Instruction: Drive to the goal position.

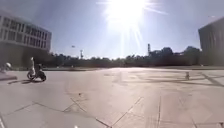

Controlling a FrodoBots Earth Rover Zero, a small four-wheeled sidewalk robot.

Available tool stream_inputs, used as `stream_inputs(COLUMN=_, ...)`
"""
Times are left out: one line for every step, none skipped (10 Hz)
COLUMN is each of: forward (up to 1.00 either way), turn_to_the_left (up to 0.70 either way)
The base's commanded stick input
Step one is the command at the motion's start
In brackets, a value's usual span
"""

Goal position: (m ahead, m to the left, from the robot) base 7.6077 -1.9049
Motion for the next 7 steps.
stream_inputs(forward=0.69, turn_to_the_left=0.0)
stream_inputs(forward=0.69, turn_to_the_left=0.0)
stream_inputs(forward=0.69, turn_to_the_left=0.0)
stream_inputs(forward=0.69, turn_to_the_left=0.0)
stream_inputs(forward=0.69, turn_to_the_left=0.0)
stream_inputs(forward=0.69, turn_to_the_left=0.0)
stream_inputs(forward=0.69, turn_to_the_left=0.0)
